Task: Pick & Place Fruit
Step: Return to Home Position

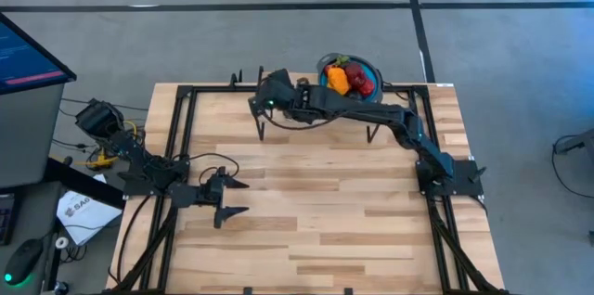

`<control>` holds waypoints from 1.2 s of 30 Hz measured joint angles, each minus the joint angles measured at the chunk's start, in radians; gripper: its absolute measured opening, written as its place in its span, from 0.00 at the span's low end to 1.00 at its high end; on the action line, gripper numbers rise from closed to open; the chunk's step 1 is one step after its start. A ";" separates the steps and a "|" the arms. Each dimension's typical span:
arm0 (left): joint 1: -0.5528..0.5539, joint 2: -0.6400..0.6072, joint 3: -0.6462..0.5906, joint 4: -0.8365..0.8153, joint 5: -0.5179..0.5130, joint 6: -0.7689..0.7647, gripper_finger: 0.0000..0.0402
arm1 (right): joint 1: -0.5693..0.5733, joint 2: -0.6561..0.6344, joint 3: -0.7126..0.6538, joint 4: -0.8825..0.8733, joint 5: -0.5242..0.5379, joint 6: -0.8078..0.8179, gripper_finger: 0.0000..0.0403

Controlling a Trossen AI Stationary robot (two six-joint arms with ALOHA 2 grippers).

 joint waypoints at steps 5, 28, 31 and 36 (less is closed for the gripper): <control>0.000 0.000 0.000 0.002 0.001 -0.025 0.84 | 0.094 -0.108 -0.011 -0.148 -0.036 -0.203 0.27; 0.011 0.000 0.000 0.017 -0.003 -0.027 0.84 | 0.671 -0.903 -0.879 -0.080 -0.137 -0.237 0.02; 0.011 0.000 0.000 0.018 -0.003 -0.026 0.84 | 0.668 -1.095 -1.079 -0.011 -0.082 -0.092 0.03; 0.011 0.000 0.000 0.019 -0.002 -0.026 0.84 | 0.657 -1.323 -1.340 0.032 -0.055 0.182 0.10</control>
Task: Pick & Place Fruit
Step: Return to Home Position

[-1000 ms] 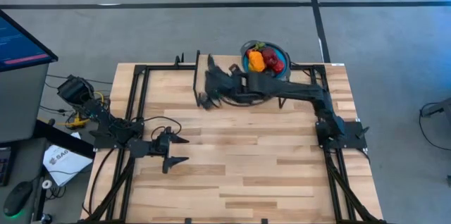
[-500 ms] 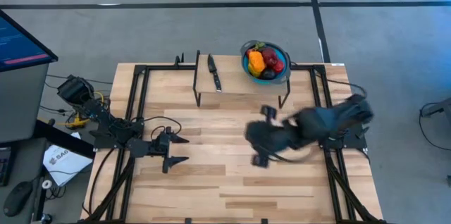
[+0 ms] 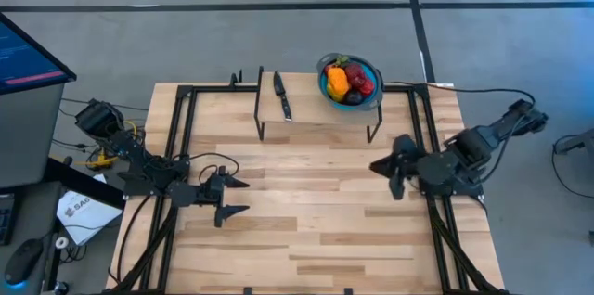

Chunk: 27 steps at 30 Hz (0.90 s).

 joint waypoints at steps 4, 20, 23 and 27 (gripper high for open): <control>0.000 0.000 0.000 0.004 0.000 0.001 0.84 | -0.016 -0.116 -0.177 0.046 0.080 0.019 0.12; 0.037 -0.001 0.000 0.044 0.002 0.001 0.84 | -0.306 -0.552 -0.773 0.901 -0.567 -0.844 0.12; 0.037 -0.001 0.000 0.066 0.001 0.002 0.84 | -0.395 -0.644 -0.802 0.870 -0.712 -0.865 0.12; 0.045 -0.002 0.000 0.080 -0.001 0.002 0.84 | -0.496 -0.756 -0.826 0.827 -0.853 -0.862 0.12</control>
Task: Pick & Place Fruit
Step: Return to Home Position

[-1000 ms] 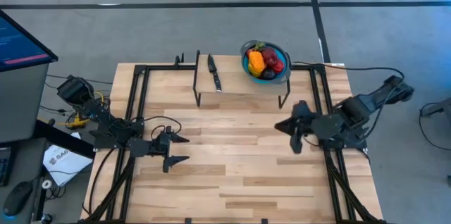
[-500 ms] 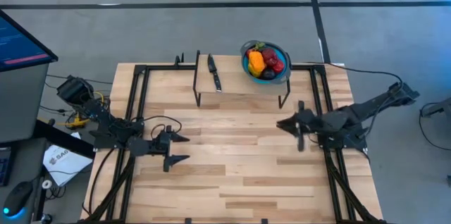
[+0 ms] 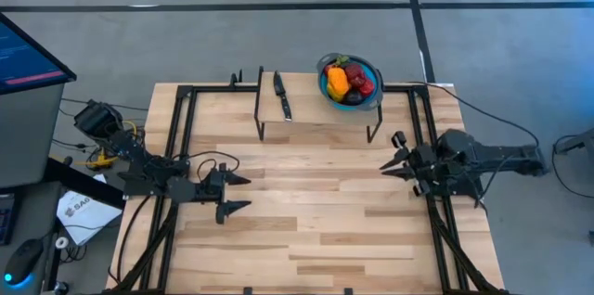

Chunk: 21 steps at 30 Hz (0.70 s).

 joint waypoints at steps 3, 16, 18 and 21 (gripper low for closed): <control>0.020 -0.001 0.000 0.015 0.000 0.004 0.84 | -0.034 -0.081 -0.026 -0.029 -0.017 0.008 0.12; 0.094 -0.176 -0.063 0.078 0.005 0.155 0.84 | -0.003 -0.161 -0.177 0.067 -0.017 0.054 0.12; 0.116 -0.262 -0.082 0.018 0.008 0.144 0.84 | -0.004 -0.161 -0.179 0.058 -0.017 0.055 0.12; 0.172 -0.386 -0.082 -0.053 0.088 0.180 0.84 | -0.005 -0.161 -0.179 0.080 -0.016 0.048 0.12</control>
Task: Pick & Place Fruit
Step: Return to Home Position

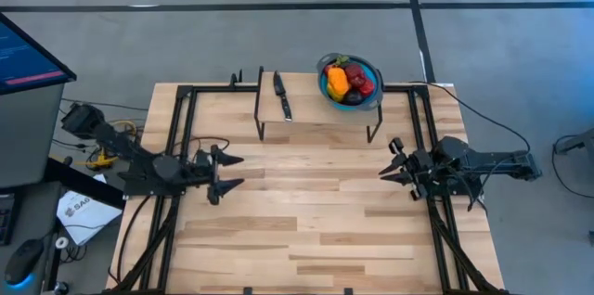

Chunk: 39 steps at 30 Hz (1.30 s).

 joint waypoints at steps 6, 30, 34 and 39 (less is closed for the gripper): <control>0.176 -0.186 0.000 -0.121 0.256 0.047 0.84 | 0.000 0.000 0.000 -0.040 0.000 -0.012 0.12; 0.369 -0.599 0.000 -0.634 0.373 0.159 0.84 | 0.000 0.000 -0.002 -0.056 0.000 0.041 0.12; 0.437 -0.625 0.000 -0.657 0.492 0.166 0.84 | 0.000 0.000 -0.002 -0.056 0.000 0.041 0.12; 0.507 -0.659 0.000 -0.673 0.589 0.229 0.84 | 0.000 0.000 -0.002 -0.056 0.000 0.041 0.12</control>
